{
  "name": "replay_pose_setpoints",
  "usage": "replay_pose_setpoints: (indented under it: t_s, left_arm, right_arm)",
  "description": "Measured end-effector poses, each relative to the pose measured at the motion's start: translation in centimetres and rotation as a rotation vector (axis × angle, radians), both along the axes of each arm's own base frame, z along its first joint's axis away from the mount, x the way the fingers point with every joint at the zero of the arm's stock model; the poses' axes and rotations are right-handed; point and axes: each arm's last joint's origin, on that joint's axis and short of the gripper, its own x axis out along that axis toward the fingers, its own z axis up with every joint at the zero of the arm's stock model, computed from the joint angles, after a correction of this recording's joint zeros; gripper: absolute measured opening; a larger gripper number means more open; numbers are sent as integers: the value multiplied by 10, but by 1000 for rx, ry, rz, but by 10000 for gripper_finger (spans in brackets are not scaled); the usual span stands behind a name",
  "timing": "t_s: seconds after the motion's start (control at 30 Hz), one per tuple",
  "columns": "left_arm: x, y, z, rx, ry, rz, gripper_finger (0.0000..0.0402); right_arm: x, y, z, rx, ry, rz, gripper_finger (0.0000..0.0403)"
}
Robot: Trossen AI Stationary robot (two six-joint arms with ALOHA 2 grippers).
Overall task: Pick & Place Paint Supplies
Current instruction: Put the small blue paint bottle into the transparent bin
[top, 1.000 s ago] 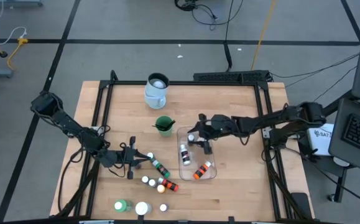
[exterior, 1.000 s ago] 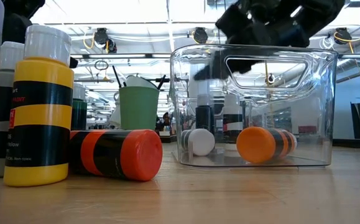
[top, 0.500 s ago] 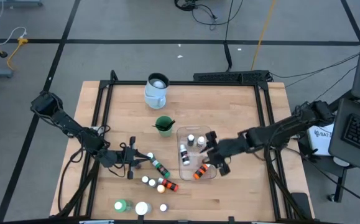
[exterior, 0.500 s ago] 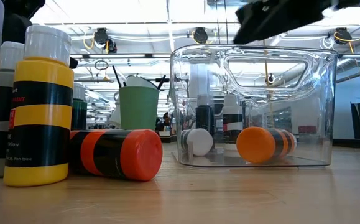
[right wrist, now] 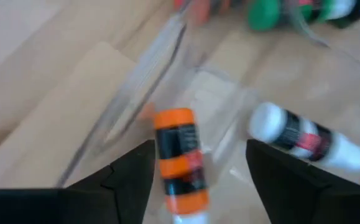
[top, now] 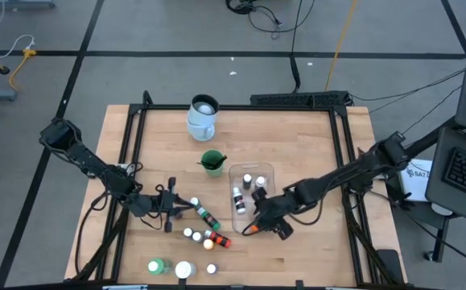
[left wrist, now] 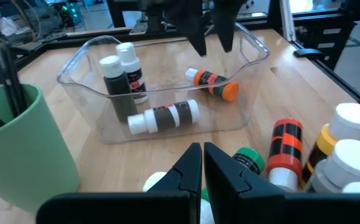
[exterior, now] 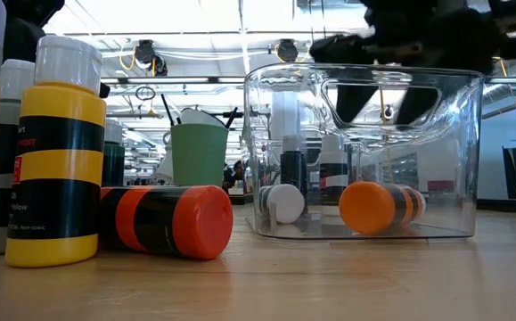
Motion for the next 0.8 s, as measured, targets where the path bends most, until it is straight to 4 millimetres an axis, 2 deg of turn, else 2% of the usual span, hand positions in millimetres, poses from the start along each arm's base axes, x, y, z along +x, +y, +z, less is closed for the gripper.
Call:
replay_pose_setpoints:
  t_s: [0.2, 0.53, 0.63, 0.8]
  left_arm:
    - [0, -1, -1, -1, 17, -31, 21]
    - [-1, -1, -2, 1, 21, -31, 21]
    - [-1, -1, -2, 1, 21, -31, 21]
    - [-1, -1, -2, 3, 21, -31, 21]
  right_arm:
    - [10, -3, -13, 73, 50, 22, 264]
    - [15, -18, -18, 61, 65, 27, 255]
    - [19, -20, -12, 51, 30, 23, 254]
    - [29, -20, 11, -42, -59, 76, 254]
